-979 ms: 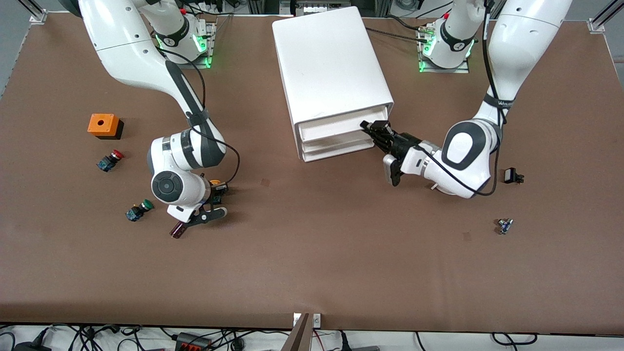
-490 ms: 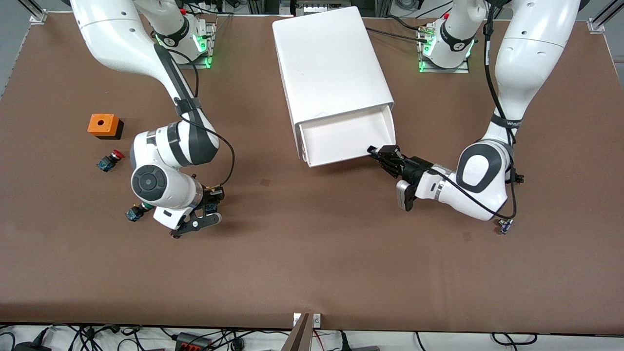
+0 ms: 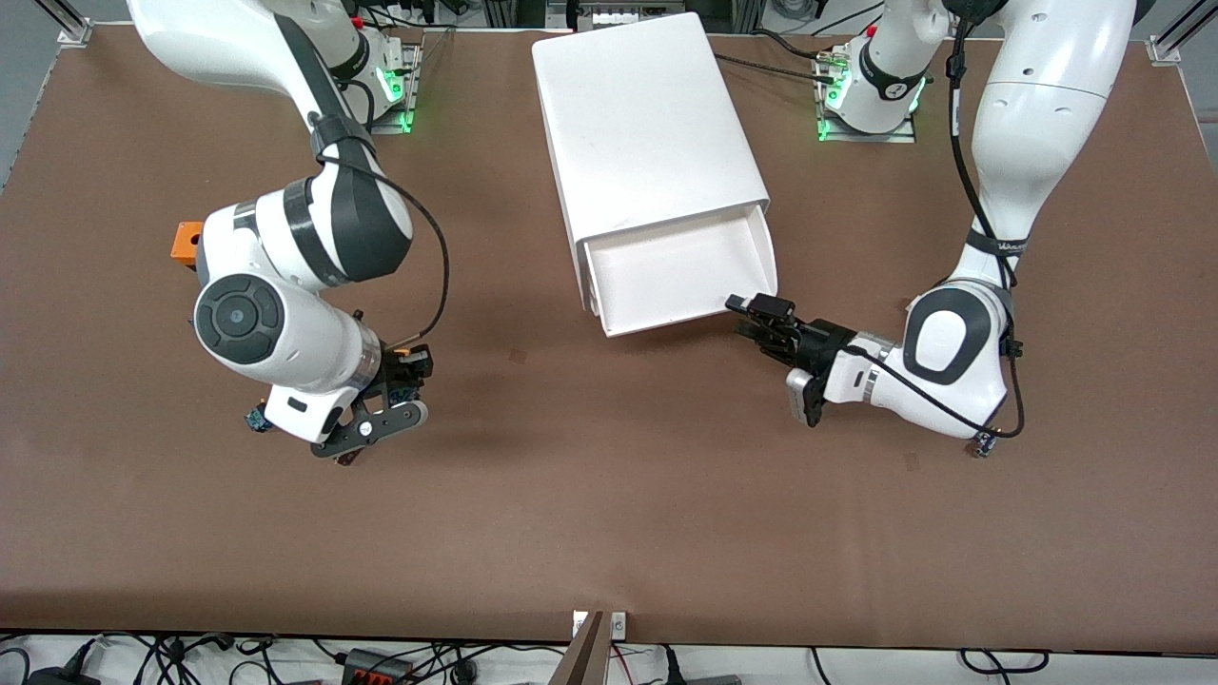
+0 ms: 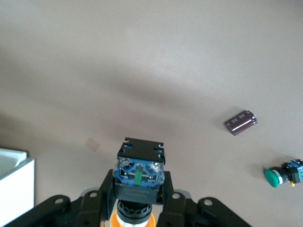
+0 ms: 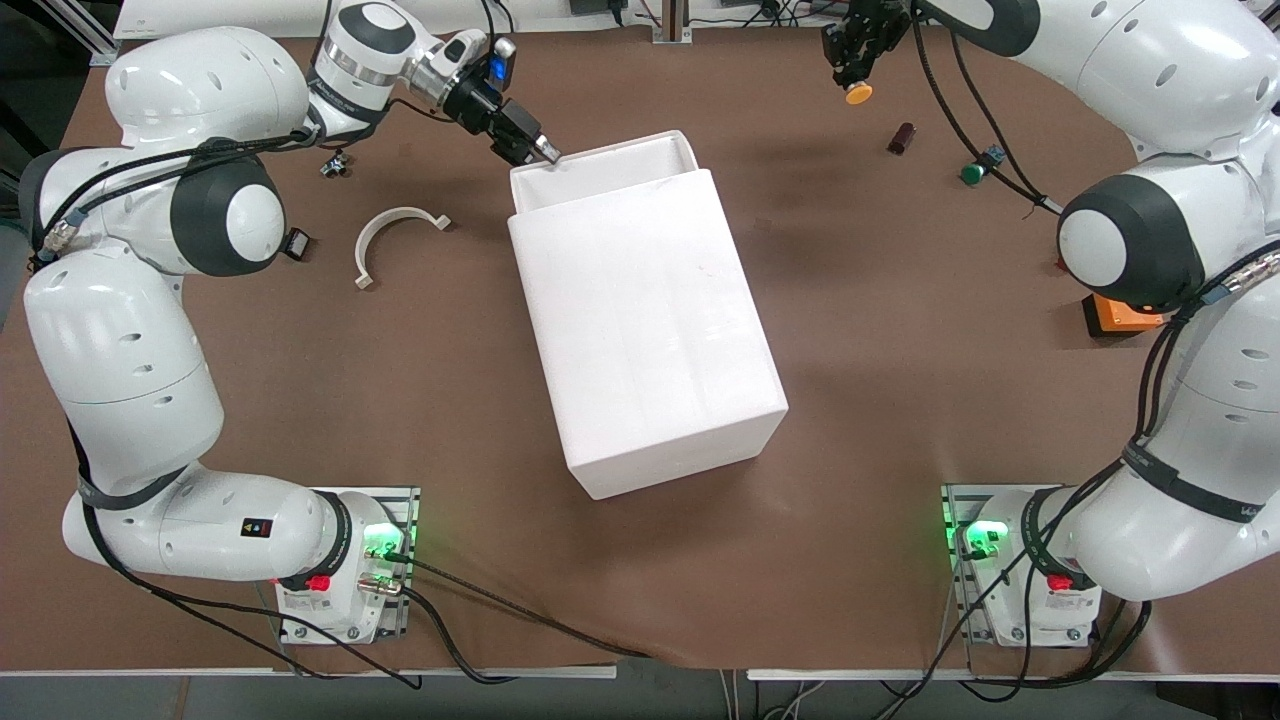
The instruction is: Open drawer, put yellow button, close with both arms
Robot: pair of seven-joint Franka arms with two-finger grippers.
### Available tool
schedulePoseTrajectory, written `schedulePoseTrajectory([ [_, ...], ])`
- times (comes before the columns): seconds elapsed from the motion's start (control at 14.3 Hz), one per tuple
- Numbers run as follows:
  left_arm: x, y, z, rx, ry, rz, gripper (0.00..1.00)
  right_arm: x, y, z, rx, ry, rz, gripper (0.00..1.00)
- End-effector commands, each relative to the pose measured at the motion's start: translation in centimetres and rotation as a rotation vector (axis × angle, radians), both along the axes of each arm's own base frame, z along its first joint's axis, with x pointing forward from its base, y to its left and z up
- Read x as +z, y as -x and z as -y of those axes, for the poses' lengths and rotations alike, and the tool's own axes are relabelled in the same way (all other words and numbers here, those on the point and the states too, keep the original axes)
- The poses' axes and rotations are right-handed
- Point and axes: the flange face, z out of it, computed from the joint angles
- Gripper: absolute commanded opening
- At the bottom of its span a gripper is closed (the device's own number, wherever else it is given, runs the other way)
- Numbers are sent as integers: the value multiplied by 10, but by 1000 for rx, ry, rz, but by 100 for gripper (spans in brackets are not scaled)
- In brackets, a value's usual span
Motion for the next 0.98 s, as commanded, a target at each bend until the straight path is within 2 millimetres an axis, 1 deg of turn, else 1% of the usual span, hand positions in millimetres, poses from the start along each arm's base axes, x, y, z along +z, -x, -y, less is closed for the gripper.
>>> schedulePoseTrajectory([
  [0.0,47,-9,-8,33,-108,-39,100,22,14,-42,19,-11,16,0],
  [0.07,62,-14,-16,33,-172,-33,100,37,18,-55,-6,-24,43,0],
  [0.14,75,-17,-19,22,-234,-47,100,49,23,-67,-31,-38,62,0],
  [0.28,99,-23,-24,36,-324,-65,100,61,36,-94,-40,-66,69,0],
  [0.42,126,-21,-30,77,-441,-78,100,77,57,-131,-49,-83,92,0],
  [0.49,137,-18,-31,123,-545,-115,100,82,72,-156,-48,-93,99,0],
  [0.56,149,-14,-26,146,-649,-116,100,83,85,-174,-25,-94,101,0],
  [0.63,158,-11,-28,176,-748,-114,100,83,92,-185,-12,-97,102,0],
  [0.7,167,-7,-20,182,-840,-78,100,83,99,-194,-41,-100,104,0],
  [0.84,189,-8,-14,160,-1035,79,100,85,108,-212,-114,-120,121,0],
  [0.91,200,-12,-16,158,-1114,146,100,85,112,-220,-133,-131,130,0],
])
